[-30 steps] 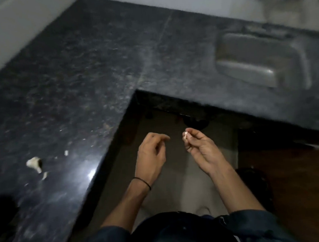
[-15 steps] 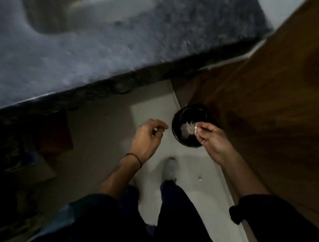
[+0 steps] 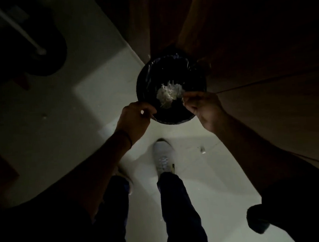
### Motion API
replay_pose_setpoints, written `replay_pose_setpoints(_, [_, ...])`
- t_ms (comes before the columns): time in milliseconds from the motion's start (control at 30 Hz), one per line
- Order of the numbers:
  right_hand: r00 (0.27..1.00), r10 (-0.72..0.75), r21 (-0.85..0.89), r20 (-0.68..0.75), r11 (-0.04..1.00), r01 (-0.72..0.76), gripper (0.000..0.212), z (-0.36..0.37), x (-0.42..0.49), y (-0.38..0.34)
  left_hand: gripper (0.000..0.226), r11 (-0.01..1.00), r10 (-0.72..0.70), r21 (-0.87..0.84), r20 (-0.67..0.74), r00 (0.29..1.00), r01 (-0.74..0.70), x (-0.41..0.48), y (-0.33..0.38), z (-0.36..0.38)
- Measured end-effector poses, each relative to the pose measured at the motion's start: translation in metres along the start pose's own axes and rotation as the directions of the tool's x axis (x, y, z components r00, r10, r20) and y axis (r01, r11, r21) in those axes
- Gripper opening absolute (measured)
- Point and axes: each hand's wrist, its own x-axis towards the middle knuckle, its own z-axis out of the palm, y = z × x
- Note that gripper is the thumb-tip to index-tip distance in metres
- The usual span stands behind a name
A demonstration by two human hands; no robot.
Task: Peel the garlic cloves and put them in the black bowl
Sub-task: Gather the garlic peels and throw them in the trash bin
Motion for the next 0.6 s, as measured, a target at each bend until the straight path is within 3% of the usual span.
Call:
replay_pose_setpoints(167, [0.992,-0.122,-0.088,-0.018,0.989,0.12,0.031,0.005,0.088,0.044,0.021,0.999,0.011,0.049,0.01,1.0,-0.011,0.066,-0.047,0.025])
replay_pose_setpoints(333, [0.929,-0.332,-0.37,-0.166,0.894,0.254,0.034,0.014,0.127,0.065,0.025,0.996,0.036,0.082,-0.001,0.999,-0.036,0.092,-0.068,0.034])
replay_pose_setpoints(367, [0.905,-0.392,-0.44,-0.162,0.85,0.289,0.034,0.013,0.131,0.071,0.026,0.996,0.04,0.077,0.0,0.999,-0.04,0.094,-0.07,0.035])
replay_pose_setpoints(433, [0.842,-0.535,-0.661,-0.076,0.659,0.359,0.029,0.011,0.134,0.079,0.026,0.996,0.048,0.07,-0.006,0.999,-0.047,0.098,-0.073,0.036])
replay_pose_setpoints(533, [0.878,-0.478,-0.843,-0.024,0.482,0.239,0.018,0.011,0.13,0.076,0.024,0.998,0.049,0.05,-0.022,0.999,-0.048,0.098,-0.073,0.038])
replay_pose_setpoints(600, [0.887,-0.462,-0.856,0.001,0.459,0.24,0.023,0.013,0.124,0.07,0.023,0.999,0.043,0.022,-0.017,0.999,-0.042,0.095,-0.072,0.039])
